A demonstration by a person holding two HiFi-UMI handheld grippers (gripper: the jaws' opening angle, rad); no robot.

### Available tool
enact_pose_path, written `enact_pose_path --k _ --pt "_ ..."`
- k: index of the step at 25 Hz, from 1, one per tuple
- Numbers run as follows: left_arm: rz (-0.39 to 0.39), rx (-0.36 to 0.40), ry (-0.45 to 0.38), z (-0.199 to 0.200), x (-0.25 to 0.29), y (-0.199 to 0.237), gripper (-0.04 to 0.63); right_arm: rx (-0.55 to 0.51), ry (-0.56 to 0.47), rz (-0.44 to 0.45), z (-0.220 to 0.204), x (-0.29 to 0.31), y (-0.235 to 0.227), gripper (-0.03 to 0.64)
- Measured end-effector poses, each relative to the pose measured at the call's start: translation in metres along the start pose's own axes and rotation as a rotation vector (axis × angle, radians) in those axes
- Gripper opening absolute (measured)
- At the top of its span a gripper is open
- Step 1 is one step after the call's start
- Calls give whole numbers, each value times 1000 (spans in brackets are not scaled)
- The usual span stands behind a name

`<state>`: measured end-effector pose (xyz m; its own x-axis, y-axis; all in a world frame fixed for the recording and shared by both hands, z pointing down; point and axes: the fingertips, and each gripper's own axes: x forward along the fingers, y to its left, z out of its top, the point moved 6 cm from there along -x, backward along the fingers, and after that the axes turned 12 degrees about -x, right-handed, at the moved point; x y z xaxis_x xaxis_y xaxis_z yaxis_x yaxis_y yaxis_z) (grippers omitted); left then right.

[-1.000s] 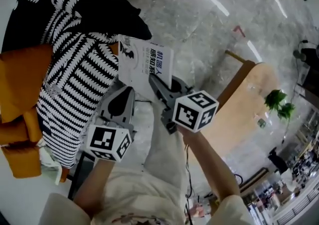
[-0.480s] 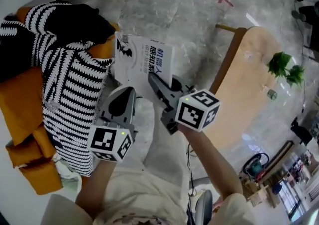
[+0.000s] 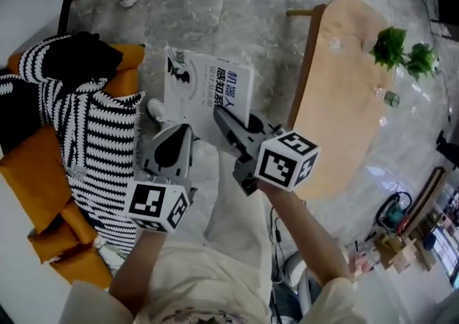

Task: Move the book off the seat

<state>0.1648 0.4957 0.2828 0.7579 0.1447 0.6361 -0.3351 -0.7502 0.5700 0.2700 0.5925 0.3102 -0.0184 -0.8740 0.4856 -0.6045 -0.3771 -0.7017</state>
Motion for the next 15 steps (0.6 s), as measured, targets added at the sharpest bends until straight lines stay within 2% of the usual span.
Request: enact_pose_path --k 15 --pt "-96 127 111 -23 50 -84 9 123 -166 -99 -6 -97 -66 48"
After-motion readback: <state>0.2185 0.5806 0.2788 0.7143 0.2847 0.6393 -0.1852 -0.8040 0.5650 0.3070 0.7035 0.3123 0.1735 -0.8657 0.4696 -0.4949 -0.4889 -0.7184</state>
